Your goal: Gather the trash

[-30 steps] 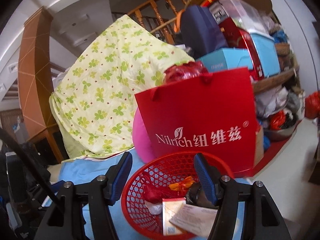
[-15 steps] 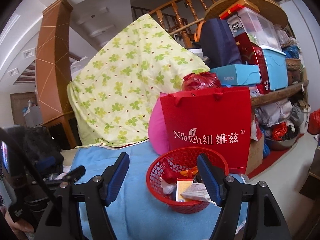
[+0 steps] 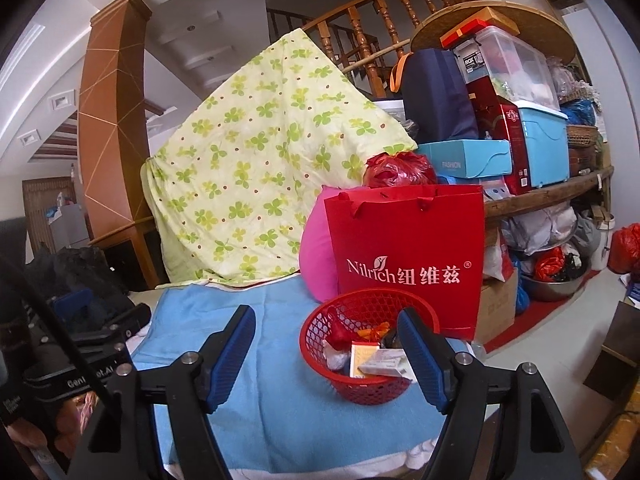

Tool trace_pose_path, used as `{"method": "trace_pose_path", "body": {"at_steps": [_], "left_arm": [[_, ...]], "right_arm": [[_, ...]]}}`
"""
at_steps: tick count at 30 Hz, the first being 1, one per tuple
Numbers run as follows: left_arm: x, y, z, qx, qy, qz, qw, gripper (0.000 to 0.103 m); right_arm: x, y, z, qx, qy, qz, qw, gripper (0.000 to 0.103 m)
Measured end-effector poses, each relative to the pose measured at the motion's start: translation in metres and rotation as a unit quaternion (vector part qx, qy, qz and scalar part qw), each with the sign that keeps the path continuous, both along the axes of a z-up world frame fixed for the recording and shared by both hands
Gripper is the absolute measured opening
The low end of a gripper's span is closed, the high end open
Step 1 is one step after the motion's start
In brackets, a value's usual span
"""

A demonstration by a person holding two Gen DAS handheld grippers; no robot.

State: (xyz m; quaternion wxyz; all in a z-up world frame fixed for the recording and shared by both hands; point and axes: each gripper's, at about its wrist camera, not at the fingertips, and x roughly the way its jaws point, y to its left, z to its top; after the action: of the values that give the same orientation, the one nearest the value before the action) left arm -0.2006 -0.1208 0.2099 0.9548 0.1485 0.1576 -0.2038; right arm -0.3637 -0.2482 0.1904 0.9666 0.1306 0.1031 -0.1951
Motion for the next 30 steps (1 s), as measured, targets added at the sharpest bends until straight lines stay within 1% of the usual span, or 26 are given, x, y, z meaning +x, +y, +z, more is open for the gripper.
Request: {"method": "trace_pose_path", "body": {"at_steps": [6, 16, 22, 26, 30], "left_arm": [[-0.008, 0.005, 0.005, -0.005, 0.015, 0.007, 0.9998, 0.096], [-0.02, 0.002, 0.014, 0.002, 0.001, -0.004, 1.0, 0.096], [-0.025, 0.001, 0.018, 0.003, -0.006, -0.004, 1.0, 0.096], [-0.026, 0.002, 0.021, 0.003, -0.01, -0.004, 0.9999, 0.096], [-0.027, 0.001, 0.024, 0.002, -0.013, -0.003, 0.9999, 0.096]], "right_arm": [[-0.006, 0.001, 0.002, 0.003, -0.004, 0.002, 1.0, 0.077], [-0.018, 0.013, 0.013, -0.021, -0.014, 0.001, 1.0, 0.077], [-0.027, 0.016, 0.023, -0.04, -0.026, -0.012, 0.999, 0.081], [-0.028, 0.015, 0.025, -0.051, -0.023, -0.023, 0.998, 0.081], [-0.029, 0.013, 0.027, -0.05, -0.018, -0.024, 0.998, 0.081]]}}
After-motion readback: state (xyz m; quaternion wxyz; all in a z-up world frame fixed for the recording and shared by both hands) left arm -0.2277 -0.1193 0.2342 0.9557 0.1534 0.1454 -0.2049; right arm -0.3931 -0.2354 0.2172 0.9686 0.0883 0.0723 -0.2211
